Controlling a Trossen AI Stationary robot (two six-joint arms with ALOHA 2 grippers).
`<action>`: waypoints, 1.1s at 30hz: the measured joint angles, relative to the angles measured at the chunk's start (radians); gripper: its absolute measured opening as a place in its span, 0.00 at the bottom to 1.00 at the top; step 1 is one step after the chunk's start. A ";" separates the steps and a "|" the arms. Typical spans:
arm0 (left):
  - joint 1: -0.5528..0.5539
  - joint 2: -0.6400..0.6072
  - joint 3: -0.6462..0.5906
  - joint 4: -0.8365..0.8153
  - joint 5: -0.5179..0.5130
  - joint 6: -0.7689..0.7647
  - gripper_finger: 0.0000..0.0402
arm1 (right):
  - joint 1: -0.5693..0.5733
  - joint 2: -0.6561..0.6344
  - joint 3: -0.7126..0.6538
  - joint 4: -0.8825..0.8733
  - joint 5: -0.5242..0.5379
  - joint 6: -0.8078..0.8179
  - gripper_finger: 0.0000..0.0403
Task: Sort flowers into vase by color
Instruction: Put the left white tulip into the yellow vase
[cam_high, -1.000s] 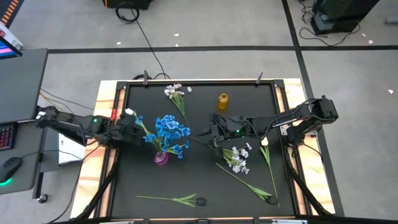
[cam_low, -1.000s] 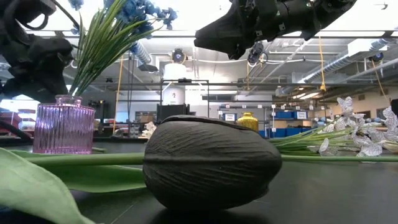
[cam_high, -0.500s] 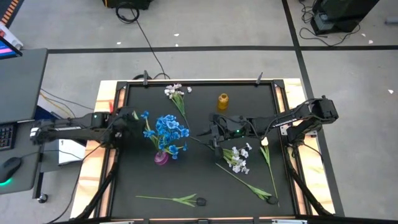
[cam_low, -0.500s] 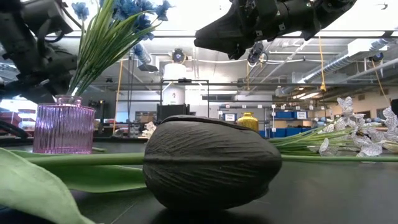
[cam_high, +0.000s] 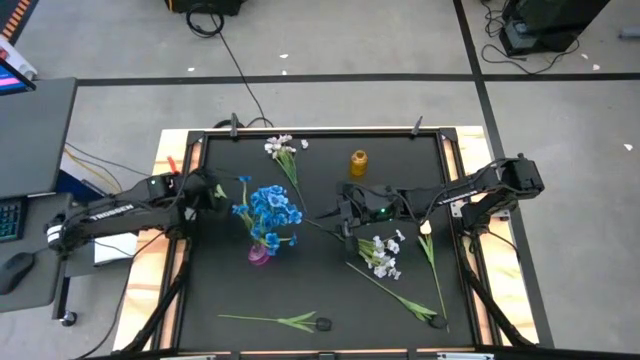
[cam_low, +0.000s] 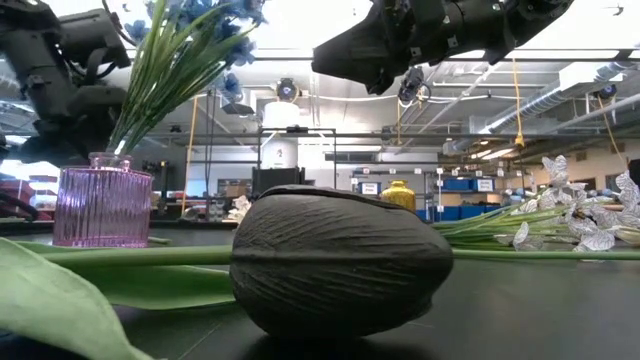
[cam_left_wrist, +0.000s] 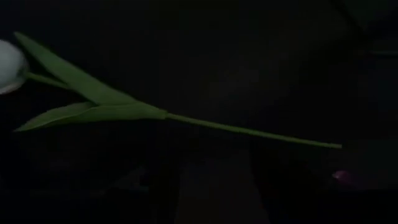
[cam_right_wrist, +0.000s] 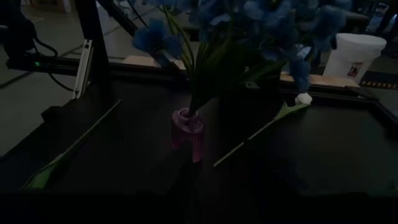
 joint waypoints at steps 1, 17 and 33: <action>0.009 0.008 0.009 0.002 0.001 0.022 0.48 | 0.000 0.000 0.000 0.003 0.000 -0.003 0.38; 0.030 0.176 0.271 -0.142 -0.003 0.439 0.48 | 0.001 0.000 0.000 0.008 -0.022 0.004 0.38; 0.030 0.340 0.389 -0.191 -0.097 1.347 0.48 | 0.001 0.000 0.000 0.007 -0.022 0.013 0.38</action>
